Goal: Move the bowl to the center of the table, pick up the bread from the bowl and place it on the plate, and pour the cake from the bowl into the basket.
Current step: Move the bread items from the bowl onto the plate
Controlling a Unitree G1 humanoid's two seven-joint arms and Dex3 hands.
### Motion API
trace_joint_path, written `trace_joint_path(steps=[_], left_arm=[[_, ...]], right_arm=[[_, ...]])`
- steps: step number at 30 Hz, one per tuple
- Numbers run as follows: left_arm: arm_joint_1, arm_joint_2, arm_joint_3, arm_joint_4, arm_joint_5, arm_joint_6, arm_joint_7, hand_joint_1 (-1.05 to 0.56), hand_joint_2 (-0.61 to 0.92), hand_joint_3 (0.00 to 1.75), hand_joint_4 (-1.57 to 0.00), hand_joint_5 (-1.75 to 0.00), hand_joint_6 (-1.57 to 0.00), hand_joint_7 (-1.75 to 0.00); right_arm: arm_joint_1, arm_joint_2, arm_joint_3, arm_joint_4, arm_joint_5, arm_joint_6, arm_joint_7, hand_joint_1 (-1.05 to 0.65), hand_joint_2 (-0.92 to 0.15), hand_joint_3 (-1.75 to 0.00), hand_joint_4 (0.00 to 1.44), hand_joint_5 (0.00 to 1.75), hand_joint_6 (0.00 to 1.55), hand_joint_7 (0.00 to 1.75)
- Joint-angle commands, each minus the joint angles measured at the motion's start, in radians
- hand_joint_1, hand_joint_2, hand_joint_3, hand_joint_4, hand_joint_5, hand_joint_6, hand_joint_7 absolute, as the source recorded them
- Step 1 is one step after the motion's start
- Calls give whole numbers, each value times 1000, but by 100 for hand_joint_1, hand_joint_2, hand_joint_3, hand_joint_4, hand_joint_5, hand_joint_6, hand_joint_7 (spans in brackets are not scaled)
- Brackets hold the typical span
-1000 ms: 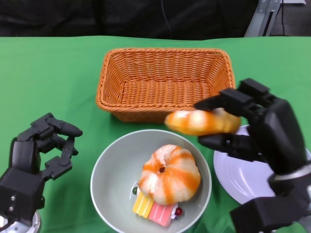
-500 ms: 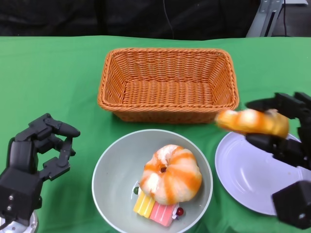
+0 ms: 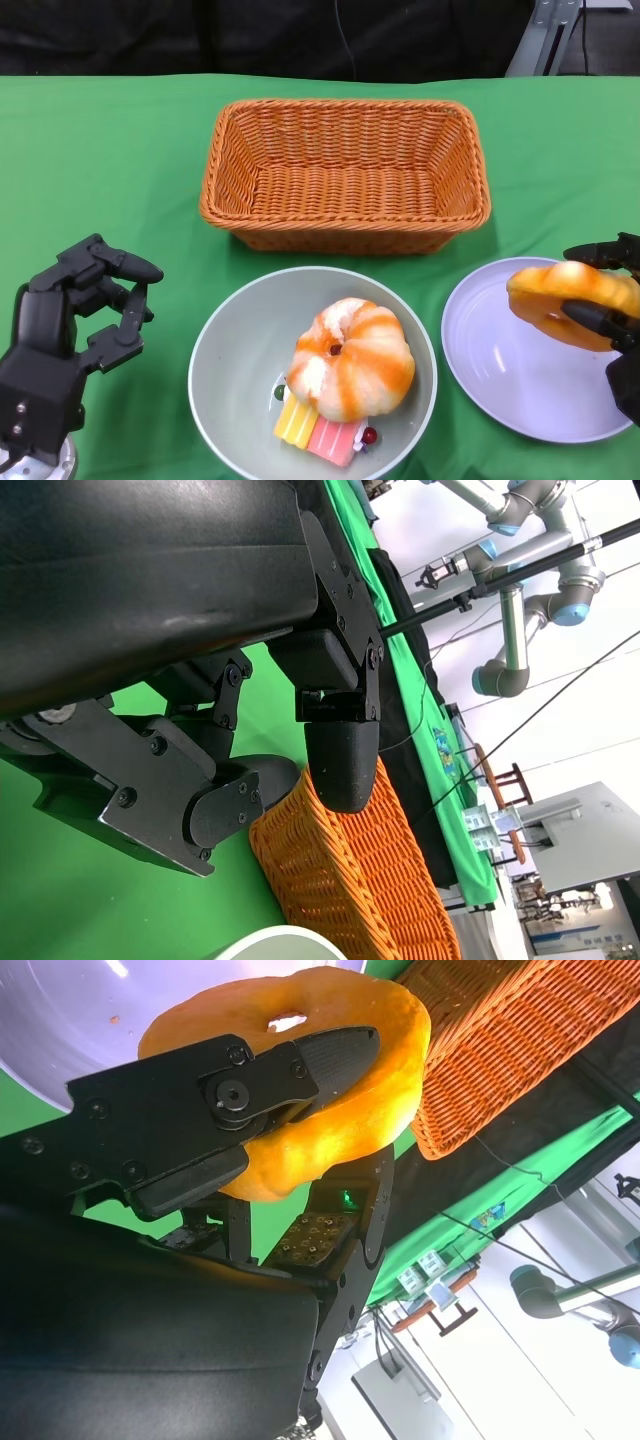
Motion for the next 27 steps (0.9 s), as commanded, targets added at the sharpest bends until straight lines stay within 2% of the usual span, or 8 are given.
trace_joint_path(steps=[1, 5, 12, 18, 22, 25, 27], left_arm=[[0, 22, 7, 1, -14, -14, -6, -3, 57, 96, -81, -142, -82, -118], [6, 26, 8, -8, -15, -11, -6, -2, 58, 94, -81, -142, -81, -118], [13, 34, 5, -14, 6, -17, 11, -4, 58, 93, -82, -143, -83, -115], [16, 34, 4, -17, -19, -15, -16, -2, 59, 92, -79, -143, -81, -117], [16, 34, 4, -18, -19, -15, -18, -2, 60, 89, -78, -143, -81, -118], [18, 36, 4, -15, -12, -16, -11, -4, 60, 88, -80, -144, -81, -118], [18, 37, 3, -15, -6, -19, -8, -4, 60, 89, -80, -144, -81, -117]], right_arm=[[-13, -32, 3, 111, -67, -84, -114, -20, -86, 0, 75, 138, 104, 35], [-44, -24, 15, 190, -97, -131, -194, -21, -87, -1, 76, 131, 106, 31], [-68, -20, 31, 238, -110, -151, -230, -22, -87, 0, 75, 133, 106, 29], [-107, -54, 75, 349, -235, -207, -410, -18, -83, 0, 75, 133, 110, 27], [-125, -68, 96, 396, -263, -234, -475, -16, -82, 0, 77, 130, 112, 26], [-196, -103, 158, 554, -373, -310, -696, -17, -84, -1, 76, 130, 111, 25], [-232, -116, 191, 633, -404, -334, -770, -19, -87, -2, 73, 131, 109, 25]])
